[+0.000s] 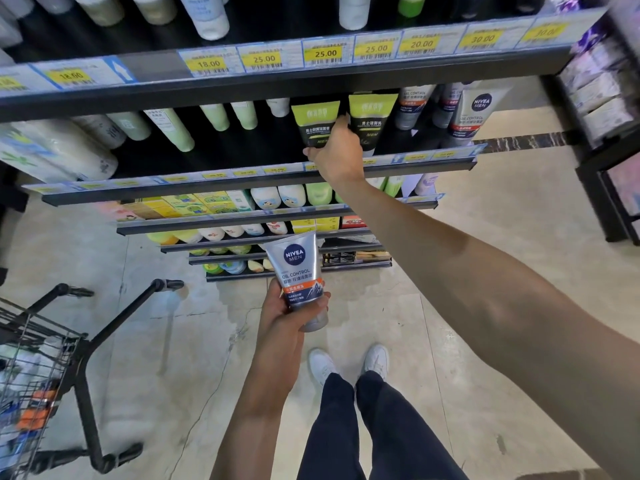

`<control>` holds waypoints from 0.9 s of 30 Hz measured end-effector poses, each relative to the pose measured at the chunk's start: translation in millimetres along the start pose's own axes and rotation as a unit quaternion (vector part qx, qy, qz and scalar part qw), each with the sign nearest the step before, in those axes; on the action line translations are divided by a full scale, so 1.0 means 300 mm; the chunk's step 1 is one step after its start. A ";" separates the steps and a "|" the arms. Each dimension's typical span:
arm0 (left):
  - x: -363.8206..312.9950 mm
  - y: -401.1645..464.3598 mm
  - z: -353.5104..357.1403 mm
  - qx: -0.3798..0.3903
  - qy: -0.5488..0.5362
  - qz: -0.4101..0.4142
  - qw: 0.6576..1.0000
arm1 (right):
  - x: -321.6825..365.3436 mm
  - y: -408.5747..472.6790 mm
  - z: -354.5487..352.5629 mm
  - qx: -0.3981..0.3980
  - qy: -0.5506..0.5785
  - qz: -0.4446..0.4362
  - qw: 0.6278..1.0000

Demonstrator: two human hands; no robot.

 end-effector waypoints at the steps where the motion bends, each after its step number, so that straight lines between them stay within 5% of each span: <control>1: -0.004 0.000 0.003 0.001 -0.002 0.001 1.000 | -0.003 0.000 0.001 -0.002 -0.005 0.000 1.000; 15: -0.024 -0.012 0.032 0.028 0.000 0.017 0.999 | -0.092 -0.230 -0.075 -0.004 -0.043 -0.066 0.997; 27: 0.003 0.066 0.310 0.079 0.035 0.011 0.996 | -0.596 -0.225 -0.534 -0.099 -0.067 0.050 0.992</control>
Point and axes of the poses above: each hand's wrist, its own y-axis towards the middle knuckle, its own z-axis out of the palm, x = y × z, the point moved 4 cm from there along y, towards the middle knuckle, and after that the axes turned 5 degrees about -y, right-handed, at the moved point
